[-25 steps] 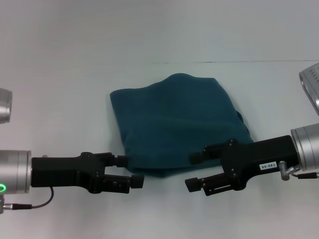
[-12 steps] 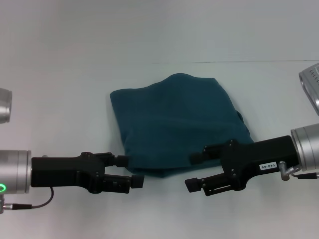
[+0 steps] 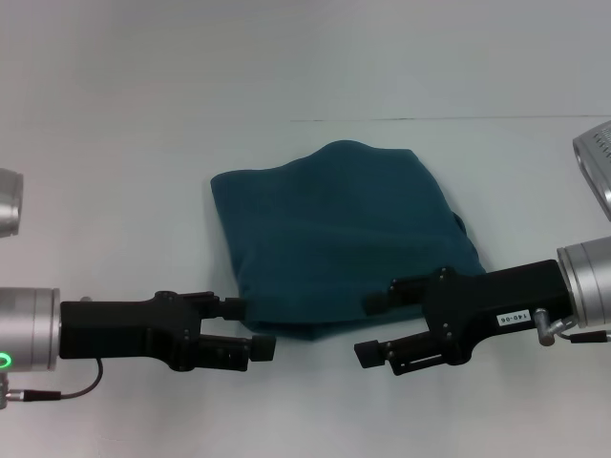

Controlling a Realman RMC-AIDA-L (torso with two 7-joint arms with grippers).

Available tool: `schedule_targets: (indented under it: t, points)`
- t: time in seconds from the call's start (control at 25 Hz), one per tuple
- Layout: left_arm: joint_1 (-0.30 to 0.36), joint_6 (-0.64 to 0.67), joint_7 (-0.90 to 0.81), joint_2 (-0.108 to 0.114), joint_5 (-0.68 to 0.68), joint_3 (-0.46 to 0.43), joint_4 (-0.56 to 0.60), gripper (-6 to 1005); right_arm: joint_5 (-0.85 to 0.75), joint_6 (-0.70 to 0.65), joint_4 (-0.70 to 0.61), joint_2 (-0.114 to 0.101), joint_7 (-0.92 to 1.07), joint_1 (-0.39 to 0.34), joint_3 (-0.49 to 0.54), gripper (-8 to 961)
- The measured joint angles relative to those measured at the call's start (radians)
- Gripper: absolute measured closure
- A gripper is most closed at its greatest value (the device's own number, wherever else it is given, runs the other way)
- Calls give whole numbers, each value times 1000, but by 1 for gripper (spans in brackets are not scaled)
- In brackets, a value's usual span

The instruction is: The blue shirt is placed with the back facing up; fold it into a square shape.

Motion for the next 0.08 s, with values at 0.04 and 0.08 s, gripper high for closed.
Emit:
schedule_targets:
  t: [0.04, 0.08]
  points:
    - [0, 0, 7, -1, 0, -1, 0, 64, 0, 0, 0, 0, 0, 0, 0, 146]
    - [0, 0, 17, -2, 0, -2, 0, 64, 0, 0, 0, 0, 0, 0, 0, 146]
